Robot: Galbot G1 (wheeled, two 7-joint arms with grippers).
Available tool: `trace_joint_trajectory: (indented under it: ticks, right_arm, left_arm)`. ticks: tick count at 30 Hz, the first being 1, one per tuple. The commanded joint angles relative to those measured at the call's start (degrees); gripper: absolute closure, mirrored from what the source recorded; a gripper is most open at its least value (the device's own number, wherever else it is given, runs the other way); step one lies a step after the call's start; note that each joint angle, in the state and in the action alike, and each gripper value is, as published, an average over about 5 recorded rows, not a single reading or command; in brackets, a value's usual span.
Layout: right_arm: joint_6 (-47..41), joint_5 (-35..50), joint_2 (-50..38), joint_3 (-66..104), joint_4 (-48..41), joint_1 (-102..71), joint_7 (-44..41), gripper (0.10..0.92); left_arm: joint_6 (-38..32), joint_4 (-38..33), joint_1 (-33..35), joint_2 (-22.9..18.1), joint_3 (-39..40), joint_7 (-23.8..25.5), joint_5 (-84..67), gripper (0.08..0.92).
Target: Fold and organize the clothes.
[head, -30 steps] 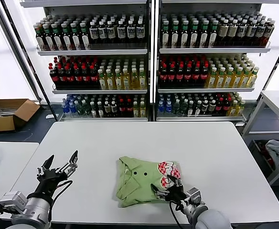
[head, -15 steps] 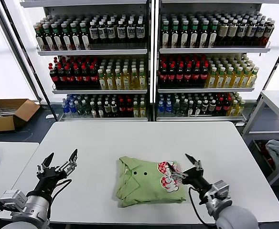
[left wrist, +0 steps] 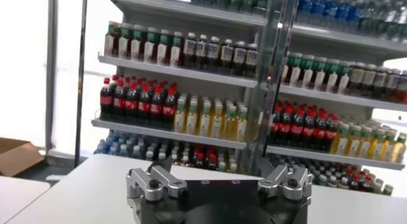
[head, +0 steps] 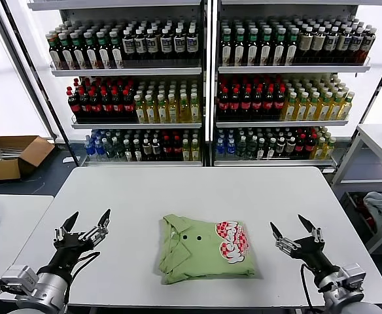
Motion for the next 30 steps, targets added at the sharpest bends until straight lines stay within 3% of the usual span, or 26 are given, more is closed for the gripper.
trace_joint_trajectory:
  ticks: [1, 18, 30]
  right_arm:
    - [1.8, -0.2, 3.1, 7.1, 0.6, -4.5, -2.3, 0.203]
    - [6.4, -1.4, 6.3, 8.5, 1.6, -6.2, -4.7, 0.203]
    - [6.5, -1.2, 6.4, 8.5, 0.8, -7.2, -5.4, 0.203]
  left_arm:
    - [-1.3, 0.2, 0.6, -0.6, -0.4, 4.7, 1.9, 0.177]
    - [-3.5, 2.4, 0.6, -0.7, -0.4, 8.5, 4.2, 0.177]
    - [-4.9, 1.3, 1.3, -1.4, -1.1, 7.5, 4.1, 0.177]
